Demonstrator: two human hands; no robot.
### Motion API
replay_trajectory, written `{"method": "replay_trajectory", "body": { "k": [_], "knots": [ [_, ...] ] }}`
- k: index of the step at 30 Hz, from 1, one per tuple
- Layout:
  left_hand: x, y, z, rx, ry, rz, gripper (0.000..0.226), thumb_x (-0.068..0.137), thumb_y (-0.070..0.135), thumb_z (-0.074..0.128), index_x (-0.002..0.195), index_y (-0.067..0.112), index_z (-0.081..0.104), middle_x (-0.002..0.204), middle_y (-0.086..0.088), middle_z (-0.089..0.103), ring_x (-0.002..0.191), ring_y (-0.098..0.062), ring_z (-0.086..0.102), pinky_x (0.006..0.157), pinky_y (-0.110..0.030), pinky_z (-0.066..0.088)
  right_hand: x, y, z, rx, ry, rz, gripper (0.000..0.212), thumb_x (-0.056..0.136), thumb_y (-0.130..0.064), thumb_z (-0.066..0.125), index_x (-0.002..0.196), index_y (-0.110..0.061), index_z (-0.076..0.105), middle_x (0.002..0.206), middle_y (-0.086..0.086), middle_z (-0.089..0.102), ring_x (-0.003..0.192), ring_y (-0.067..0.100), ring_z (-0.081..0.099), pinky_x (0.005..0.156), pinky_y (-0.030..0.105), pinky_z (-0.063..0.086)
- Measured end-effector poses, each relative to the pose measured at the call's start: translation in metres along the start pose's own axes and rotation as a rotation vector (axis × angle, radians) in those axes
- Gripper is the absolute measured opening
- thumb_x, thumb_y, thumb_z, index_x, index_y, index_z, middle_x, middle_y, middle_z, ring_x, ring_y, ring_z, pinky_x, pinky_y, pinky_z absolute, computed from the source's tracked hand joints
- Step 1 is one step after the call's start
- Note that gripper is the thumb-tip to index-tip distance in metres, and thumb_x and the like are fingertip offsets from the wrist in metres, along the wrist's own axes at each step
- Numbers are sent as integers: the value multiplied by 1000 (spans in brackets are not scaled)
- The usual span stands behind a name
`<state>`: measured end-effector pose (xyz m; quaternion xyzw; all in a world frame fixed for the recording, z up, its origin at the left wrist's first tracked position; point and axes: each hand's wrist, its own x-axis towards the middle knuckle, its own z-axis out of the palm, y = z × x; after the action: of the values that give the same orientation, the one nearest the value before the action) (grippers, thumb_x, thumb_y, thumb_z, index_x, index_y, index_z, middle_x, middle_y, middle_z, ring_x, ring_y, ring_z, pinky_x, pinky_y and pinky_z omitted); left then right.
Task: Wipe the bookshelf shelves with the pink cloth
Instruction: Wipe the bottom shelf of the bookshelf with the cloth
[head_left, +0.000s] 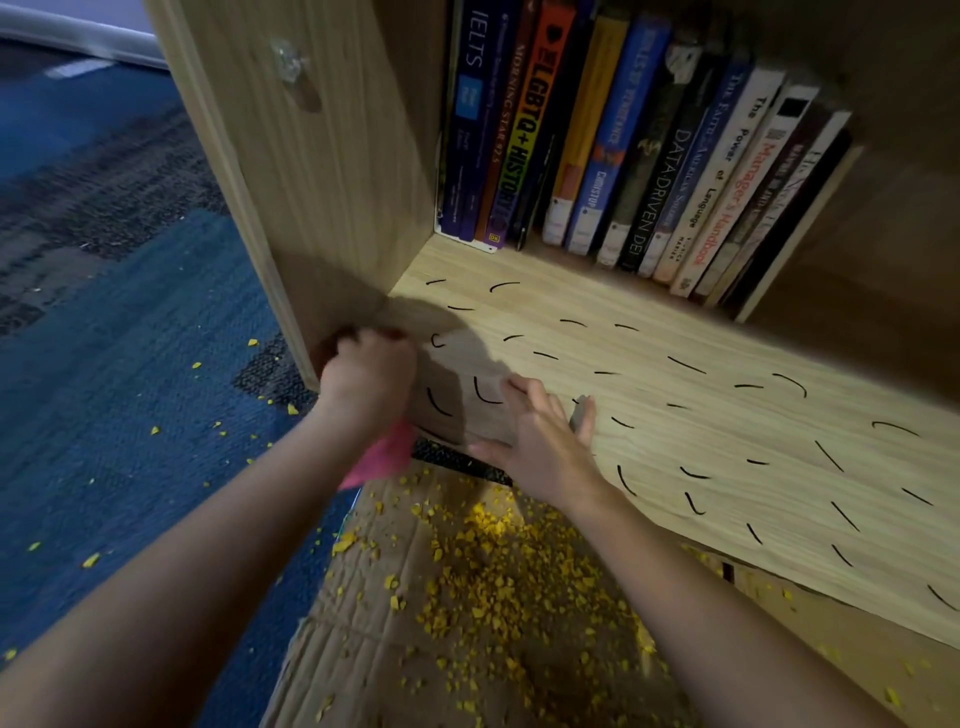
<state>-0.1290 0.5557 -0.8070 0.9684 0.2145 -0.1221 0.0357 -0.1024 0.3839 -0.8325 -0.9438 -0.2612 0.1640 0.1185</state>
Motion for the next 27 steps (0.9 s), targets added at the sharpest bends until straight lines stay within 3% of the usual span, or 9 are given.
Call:
{"method": "replay_trajectory", "body": {
  "k": [5, 8, 13, 18, 21, 24, 27],
  "knots": [
    [-26, -14, 3, -138, 127, -14, 45, 93, 8, 43, 138, 13, 37, 129, -16, 41, 120, -37, 41, 90, -45, 44, 1, -1, -1, -34, 5, 7, 76, 88, -55, 50, 148, -21, 20, 150, -7, 20, 139, 13, 21, 110, 57, -8],
    [-33, -10, 11, -134, 188, -35, 64, 85, 9, 61, 141, 13, 31, 133, -15, 37, 119, -37, 40, 89, -43, 44, 0, -4, -3, -60, -17, 21, 72, 89, -54, 49, 147, -21, 22, 150, -6, 20, 139, 14, 21, 110, 56, -8],
    [-86, 23, 42, -333, 121, 42, 54, 93, 8, 45, 143, 22, 31, 140, -10, 32, 124, -34, 36, 96, -43, 41, -2, -11, -10, -124, -38, 40, 61, 90, -50, 49, 140, -20, 32, 148, -4, 26, 137, 16, 29, 111, 56, -3],
    [-93, 1, 41, -456, 330, -24, 57, 90, -1, 42, 143, 20, 36, 137, -13, 37, 119, -34, 37, 98, -42, 39, -25, -7, -17, -31, 35, 5, 59, 89, -40, 59, 139, -25, 32, 138, 1, 30, 134, 20, 30, 113, 47, -2],
    [-82, -6, 37, -414, 239, -22, 62, 87, -4, 48, 143, 18, 36, 137, -15, 36, 119, -36, 38, 102, -43, 38, -32, -5, -17, -27, 63, 73, 70, 87, -43, 61, 143, -21, 26, 143, 4, 25, 137, 22, 25, 114, 46, -1],
    [-72, -1, 40, -395, 36, 158, 55, 87, -1, 49, 138, 20, 47, 128, -13, 40, 115, -36, 46, 103, -44, 38, -33, -5, -13, -19, 66, 82, 76, 86, -46, 60, 145, -19, 21, 149, 4, 20, 140, 21, 18, 114, 47, -2],
    [-67, -2, 28, -437, 45, 237, 59, 83, -4, 47, 132, 28, 53, 124, -14, 45, 113, -38, 50, 100, -43, 41, -35, -8, -6, -54, 73, 17, 69, 87, -43, 59, 143, -21, 26, 146, 1, 23, 139, 18, 18, 113, 47, -1]
  ]
}}
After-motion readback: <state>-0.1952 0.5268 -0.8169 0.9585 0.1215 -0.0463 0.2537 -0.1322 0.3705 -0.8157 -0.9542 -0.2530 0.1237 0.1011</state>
